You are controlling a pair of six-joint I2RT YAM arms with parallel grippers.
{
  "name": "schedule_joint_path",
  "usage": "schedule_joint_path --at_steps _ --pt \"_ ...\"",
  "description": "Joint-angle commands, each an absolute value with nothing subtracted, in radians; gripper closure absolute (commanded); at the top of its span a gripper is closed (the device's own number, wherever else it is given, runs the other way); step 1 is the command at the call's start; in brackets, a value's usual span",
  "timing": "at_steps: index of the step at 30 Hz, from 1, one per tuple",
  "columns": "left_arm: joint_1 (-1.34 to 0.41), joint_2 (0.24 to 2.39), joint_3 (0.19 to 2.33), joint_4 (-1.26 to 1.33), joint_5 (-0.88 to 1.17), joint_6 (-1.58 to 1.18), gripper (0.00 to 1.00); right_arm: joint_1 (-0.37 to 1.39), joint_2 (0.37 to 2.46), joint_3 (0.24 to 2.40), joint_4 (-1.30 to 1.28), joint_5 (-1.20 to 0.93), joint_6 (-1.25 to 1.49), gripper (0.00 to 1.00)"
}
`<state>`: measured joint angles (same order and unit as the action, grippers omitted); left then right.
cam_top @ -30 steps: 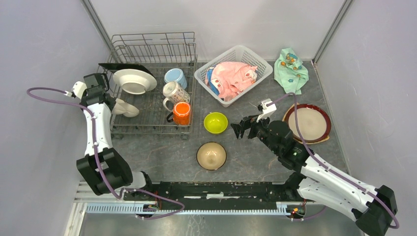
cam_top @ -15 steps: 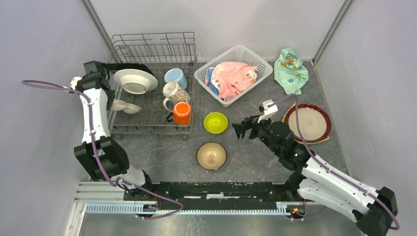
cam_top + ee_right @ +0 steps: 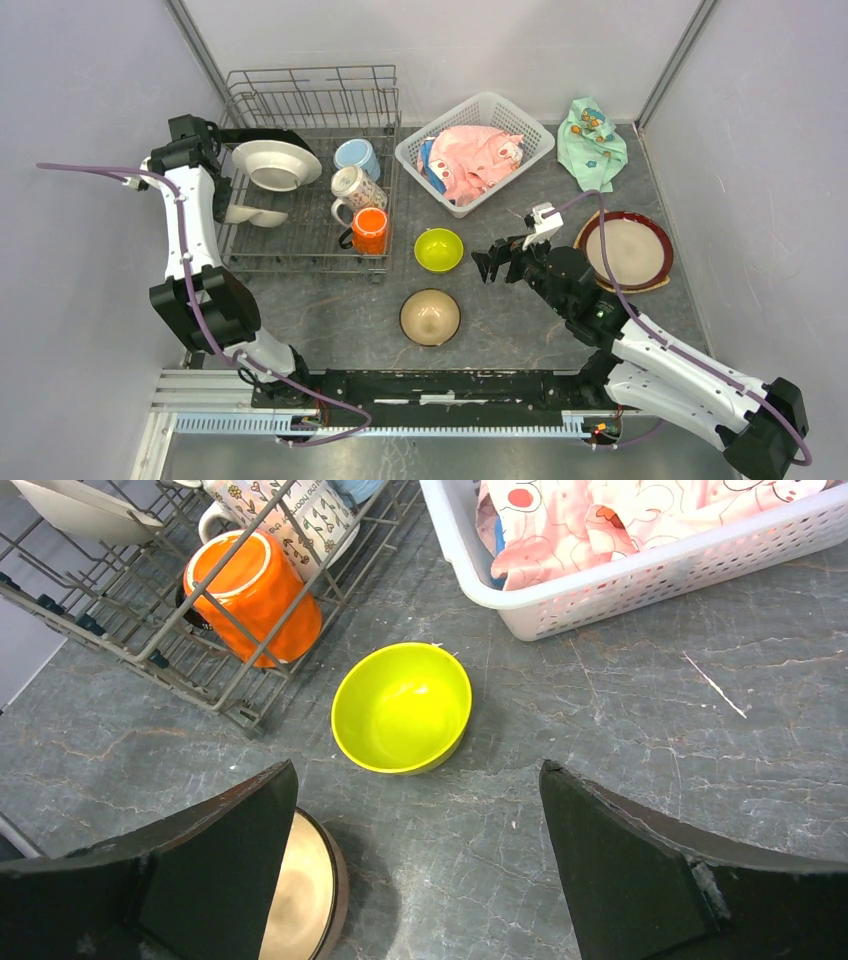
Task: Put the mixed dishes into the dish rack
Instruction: Pick up the plate from the dish rack.
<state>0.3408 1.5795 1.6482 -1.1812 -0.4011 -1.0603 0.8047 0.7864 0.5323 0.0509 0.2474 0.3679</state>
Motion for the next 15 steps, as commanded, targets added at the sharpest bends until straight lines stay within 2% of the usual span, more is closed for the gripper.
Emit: schedule_joint_path --at_steps 1,8,15 --pt "0.336 1.512 1.859 -0.954 -0.356 -1.238 0.98 0.809 0.782 0.546 0.077 0.246 0.352 0.02" --pt "0.338 1.54 1.934 -0.977 -0.352 -1.231 0.98 0.809 0.767 0.531 0.08 0.235 0.371 0.02" --pt "0.343 1.519 1.913 -0.983 -0.346 -1.229 0.98 0.809 0.739 0.531 0.055 0.256 0.359 0.02"
